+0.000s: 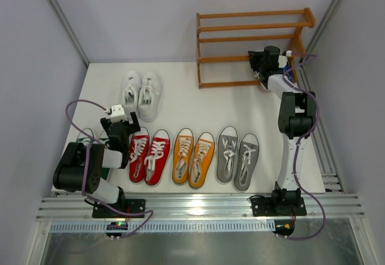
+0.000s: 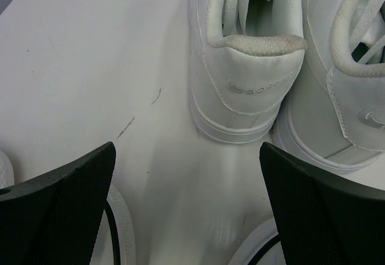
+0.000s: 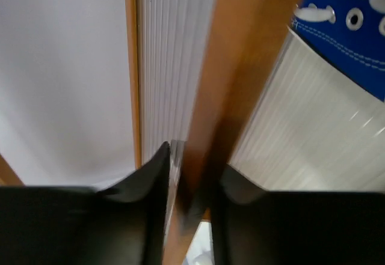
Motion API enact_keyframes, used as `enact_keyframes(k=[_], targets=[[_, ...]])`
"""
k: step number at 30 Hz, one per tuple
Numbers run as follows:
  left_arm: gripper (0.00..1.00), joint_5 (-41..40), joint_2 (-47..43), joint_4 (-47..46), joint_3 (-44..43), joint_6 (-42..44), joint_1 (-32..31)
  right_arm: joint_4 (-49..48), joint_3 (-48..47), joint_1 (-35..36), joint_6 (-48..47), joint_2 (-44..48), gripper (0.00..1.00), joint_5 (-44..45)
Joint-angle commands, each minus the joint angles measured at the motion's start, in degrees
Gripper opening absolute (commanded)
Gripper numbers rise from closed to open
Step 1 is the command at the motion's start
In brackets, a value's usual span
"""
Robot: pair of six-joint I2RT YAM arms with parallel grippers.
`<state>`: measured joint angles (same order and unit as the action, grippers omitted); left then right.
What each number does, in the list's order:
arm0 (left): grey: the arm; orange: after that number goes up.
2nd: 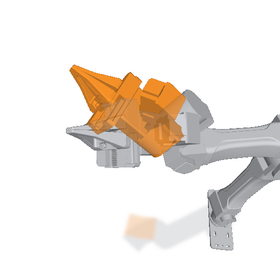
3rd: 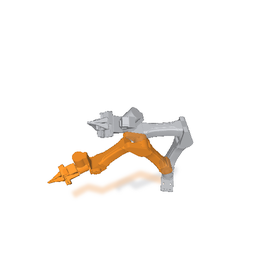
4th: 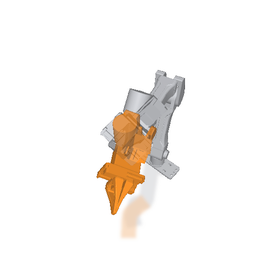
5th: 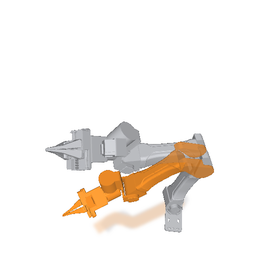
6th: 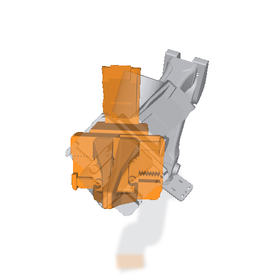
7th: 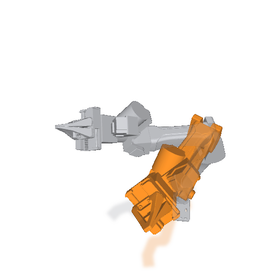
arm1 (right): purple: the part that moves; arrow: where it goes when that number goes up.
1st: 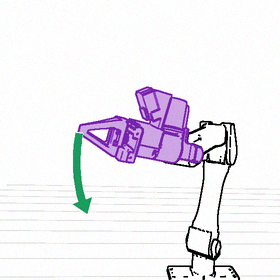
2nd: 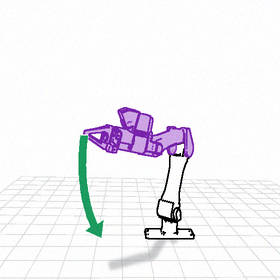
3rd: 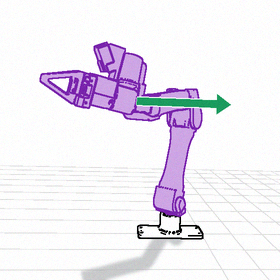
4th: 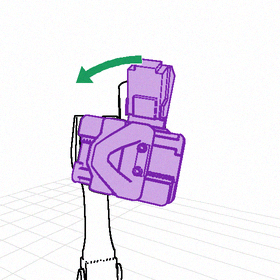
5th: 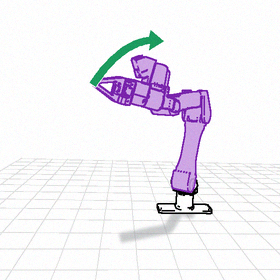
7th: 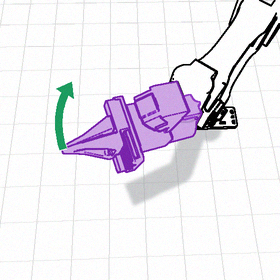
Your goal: Place and organize the shoes onto the shoe shelf
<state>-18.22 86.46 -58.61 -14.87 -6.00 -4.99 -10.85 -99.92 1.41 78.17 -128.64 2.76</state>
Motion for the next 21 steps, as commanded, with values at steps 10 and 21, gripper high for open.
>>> enact_keyframes(k=[10, 21], targets=[[1.00, -0.5, -1.3, -2.5, -1.2, -0.4, 0.0, -12.7, 20.9, -2.0, 0.1, 12.8, 0.04, 0.9], [1.00, -0.6, -1.0, -2.8, -1.2, -0.3, 0.1, -19.3, 42.4, -2.5, -0.2, 25.1, 0.05, 0.0]])
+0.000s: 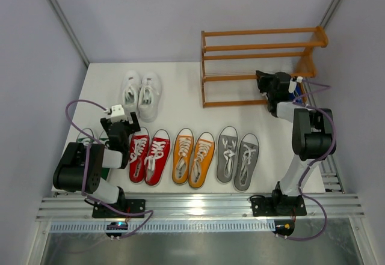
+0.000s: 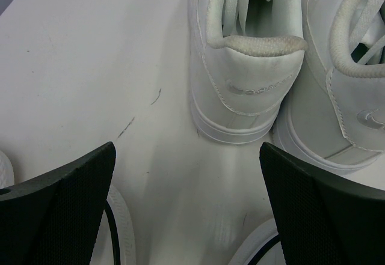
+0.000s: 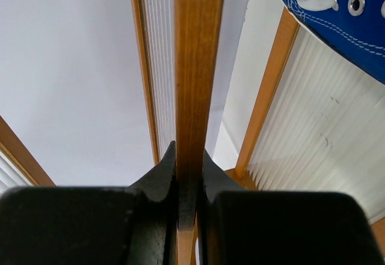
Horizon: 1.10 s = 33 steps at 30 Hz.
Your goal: Place and organize the shoes onto the shoe shelf
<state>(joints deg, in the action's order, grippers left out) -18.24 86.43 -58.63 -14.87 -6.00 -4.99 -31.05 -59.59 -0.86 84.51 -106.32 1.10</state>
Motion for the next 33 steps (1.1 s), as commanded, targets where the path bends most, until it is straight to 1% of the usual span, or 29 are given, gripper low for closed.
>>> enact_keyframes(k=[1, 2, 3, 4, 5, 6, 8, 9, 10, 11, 12, 13, 14, 15, 16, 17, 18, 19, 20, 21, 22, 23, 24, 25, 26, 28, 30, 33], targets=[[1.00, -0.6, -1.1, -2.7, -1.1, -0.3, 0.0, 0.9, 3.1, -0.2, -6.6, 3.3, 0.12, 1.3], [1.00, -0.6, -1.1, -2.6, -1.1, -0.3, 0.1, 1.2, 3.6, -0.2, -6.6, 4.0, 0.35, 0.8], [1.00, -0.6, -1.2, -2.6, -1.1, -0.3, 0.1, 2.1, 4.2, -0.2, -6.8, 6.4, 0.48, 1.1], [1.00, -0.5, -1.3, -2.4, -1.2, -0.3, 0.1, 4.6, 4.8, -0.2, -7.6, 7.8, 0.59, 1.5], [1.00, -0.5, -1.4, -2.3, -1.1, -0.3, 0.1, 5.7, 6.2, -0.2, -8.3, 9.5, 0.68, 2.1], [1.00, -0.5, -1.3, -2.3, -1.2, -0.4, 0.1, 6.8, 6.9, -0.2, -9.3, 11.2, 0.84, 2.6], [1.00, -0.5, -1.3, -2.3, -1.1, -0.3, 0.0, 9.3, 9.3, -0.5, -12.6, 16.1, 0.94, 2.5], [1.00, -0.5, -1.2, -2.5, -1.1, -0.3, 0.1, 9.9, 10.1, -0.8, -13.8, 17.6, 0.98, 0.8], [1.00, -0.6, -1.2, -2.5, -1.2, -0.4, 0.0, 11.8, 11.5, -1.7, -14.7, 20.5, 1.00, -0.3], [1.00, -0.6, -1.2, -2.8, -1.1, -0.3, 0.1, 12.9, 11.9, -1.9, -18.0, 21.8, 1.00, -2.5], [1.00, -0.6, -1.0, -2.9, -1.1, -0.3, 0.0, 14.9, 11.7, -2.0, -20.6, 23.0, 1.00, -6.4], [1.00, -0.6, -0.9, -3.2, -1.0, -0.3, 0.1, 22.6, 9.5, -2.0, -24.4, 24.6, 1.00, -8.3], [1.00, -0.6, -0.9, -3.2, -1.0, -0.2, 0.0, 27.3, 8.1, -1.3, -31.6, 25.5, 1.00, -10.3], [1.00, -0.7, -0.9, -3.2, -1.1, -0.2, 0.1, 31.9, 7.0, -0.1, -36.0, 26.3, 1.00, -11.5], [1.00, -0.6, -0.8, -3.3, -1.0, -0.2, 0.1, 41.0, 5.7, 0.9, -39.8, 27.4, 1.00, -11.7], [1.00, -0.6, -0.8, -3.3, -1.0, -0.3, 0.0, 45.4, 5.4, 3.0, -43.3, 30.4, 1.00, -10.1], [1.00, -0.7, -0.8, -3.4, -1.0, -0.2, 0.0, 49.7, 5.2, 8.2, -49.2, 32.0, 1.00, -7.4], [1.00, -0.6, -0.9, -3.4, -0.9, -0.2, 0.1, 56.7, 5.5, 10.7, -51.1, 34.1, 1.00, -1.4], [1.00, -0.6, -0.8, -3.5, -0.9, -0.2, 0.1, 59.5, 6.0, 13.6, -52.4, 37.6, 1.00, 1.2], [1.00, -0.7, -0.8, -3.3, -1.0, -0.2, 0.1, 62.0, 6.7, 17.4, -52.6, 39.7, 1.00, 2.6], [1.00, -0.7, -0.8, -3.5, -0.9, -0.2, 0.0, 66.0, 8.2, 19.4, -52.1, 41.4, 1.00, 3.5], [1.00, -0.6, -0.7, -3.7, -0.9, -0.2, 0.0, 68.0, 8.7, 21.2, -51.8, 44.8, 1.00, 5.6], [1.00, -0.7, -0.7, -3.8, -0.9, -0.2, 0.1, 70.3, 9.1, 24.6, -50.2, 46.1, 1.00, 6.6], [1.00, -0.7, -0.7, -3.7, -1.0, -0.2, 0.0, 75.3, 9.1, 26.2, -49.2, 47.4, 1.00, 7.7], [1.00, -0.7, -0.7, -3.8, -0.9, -0.2, 0.1, 78.0, 9.1, 27.7, -48.0, 48.7, 1.00, 10.6], [1.00, -0.7, -0.8, -3.7, -1.0, -0.2, 0.0, 84.2, 9.1, 31.7, -43.6, 52.0, 1.00, 12.8], [1.00, -0.7, -0.7, -3.8, -1.0, -0.2, 0.0, 86.8, 9.8, 33.7, -40.5, 53.4, 1.00, 14.4], [1.00, -0.7, -0.8, -3.7, -1.0, -0.2, 0.0, 86.6, 12.7, 36.3, -37.1, 53.6, 1.00, 13.3]])
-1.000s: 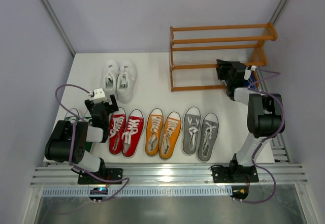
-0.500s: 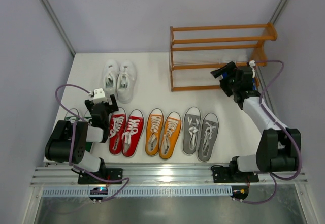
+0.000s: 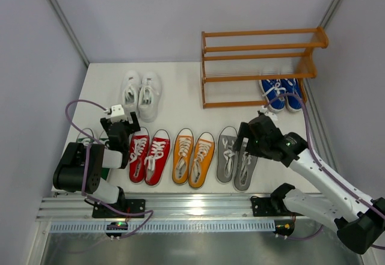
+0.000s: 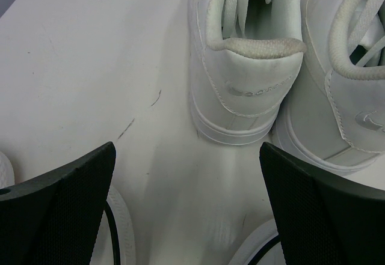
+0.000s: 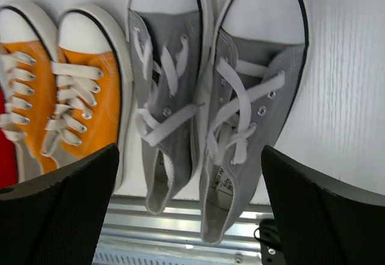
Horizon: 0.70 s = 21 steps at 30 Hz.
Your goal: Place and organize the shoes onto the shoe shelf
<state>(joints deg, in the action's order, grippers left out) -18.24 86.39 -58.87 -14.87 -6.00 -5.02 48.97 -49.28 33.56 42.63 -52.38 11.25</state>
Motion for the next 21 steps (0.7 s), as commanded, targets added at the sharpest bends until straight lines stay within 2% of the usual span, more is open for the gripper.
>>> enact_keyframes(k=[1, 5, 16, 18, 19, 20, 21], targets=[[1.00, -0.7, -0.7, -3.4, -1.0, -0.2, 0.0, 5.5, 3.0, 3.0, 5.8, -1.4, 1.00, 3.1], [1.00, -0.6, -0.8, -3.1, -0.9, -0.2, 0.0, 2.9, 3.0, 8.5, 9.7, -6.4, 1.00, 3.3], [1.00, -0.6, -1.0, -2.3, -1.2, -0.3, 0.1, -0.2, 0.3, 8.9, 11.2, -19.9, 0.98, 4.5], [1.00, -0.6, -1.0, -2.5, -1.1, -0.3, 0.1, -2.6, 0.3, 8.8, 9.8, -21.7, 0.78, 3.4], [1.00, -0.6, -1.0, -2.5, -1.1, -0.3, 0.0, -5.0, 0.4, 8.8, 8.4, -22.2, 0.64, 3.1], [1.00, -0.6, -1.1, -2.5, -1.1, -0.3, 0.0, -5.9, 0.5, 8.7, 7.7, -22.8, 0.46, 2.6], [1.00, -0.6, -1.0, -2.6, -1.1, -0.3, 0.1, -6.0, 0.4, 8.7, 7.5, -23.7, 0.06, 2.5]])
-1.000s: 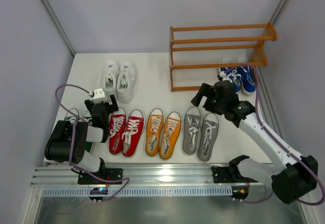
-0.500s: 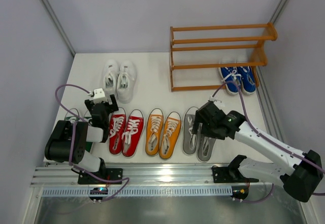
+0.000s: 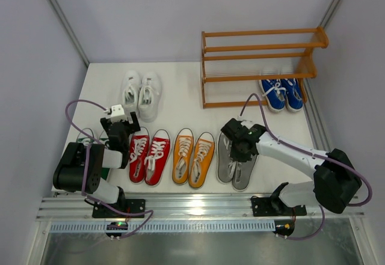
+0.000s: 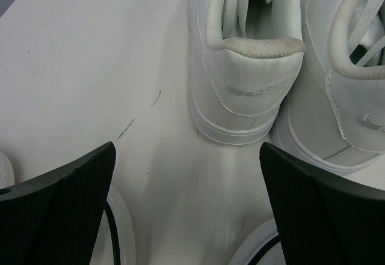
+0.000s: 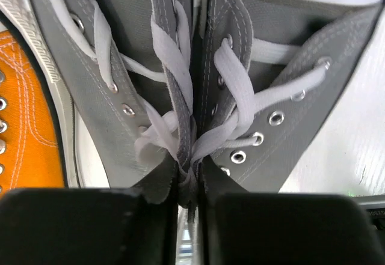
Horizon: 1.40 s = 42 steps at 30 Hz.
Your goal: Place and organize the shoes onto the shoe shelf
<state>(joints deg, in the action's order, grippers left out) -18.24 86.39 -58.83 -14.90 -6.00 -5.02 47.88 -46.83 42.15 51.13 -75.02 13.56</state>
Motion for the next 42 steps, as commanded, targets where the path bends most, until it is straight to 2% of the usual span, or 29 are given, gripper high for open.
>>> enact_keyframes(k=[1, 3, 8, 10, 14, 18, 21, 26, 35, 40, 42], targets=[[1.00, -0.6, -1.1, -2.6, -1.1, -0.3, 0.0, -4.0, -2.6, 0.0, -1.3, -2.7, 0.04, 0.2], [1.00, -0.6, -1.1, -2.5, -1.1, -0.3, 0.0, -3.2, -3.1, 0.0, -2.0, -2.8, 0.04, 0.1], [1.00, -0.6, -1.0, -2.8, -1.1, -0.3, 0.0, 0.6, -5.1, -0.1, -5.2, 5.8, 0.04, 2.9], [1.00, -0.6, -0.9, -3.0, -1.0, -0.3, 0.0, 2.6, -9.0, -0.3, -11.4, 8.0, 0.04, 5.6], [1.00, -0.7, -0.8, -3.2, -1.0, -0.2, 0.1, 4.5, -15.0, -7.7, -23.2, 6.5, 0.04, 5.0], [1.00, -0.6, -0.9, -3.0, -1.1, -0.3, 0.0, -2.5, -15.2, -18.2, -33.4, 3.4, 0.04, -2.4], [1.00, -0.6, -1.0, -2.9, -1.1, -0.3, 0.1, -7.9, -16.8, -23.2, -37.1, -1.1, 0.04, -6.6], [1.00, -0.6, -1.0, -2.6, -1.1, -0.3, 0.0, -11.7, -22.3, -24.4, -42.5, -8.2, 0.04, -10.7], [1.00, -0.6, -1.1, -2.3, -1.1, -0.3, 0.0, -26.2, -22.7, -24.4, -42.5, -10.2, 0.04, -10.8], [1.00, -0.6, -1.0, -2.7, -1.0, -0.3, 0.1, -27.3, -29.9, -24.3, -44.5, -17.7, 0.04, -10.7], [1.00, -0.6, -1.0, -2.6, -1.1, -0.3, 0.1, -31.0, -31.6, -24.4, -44.5, -20.4, 0.04, -10.5]])
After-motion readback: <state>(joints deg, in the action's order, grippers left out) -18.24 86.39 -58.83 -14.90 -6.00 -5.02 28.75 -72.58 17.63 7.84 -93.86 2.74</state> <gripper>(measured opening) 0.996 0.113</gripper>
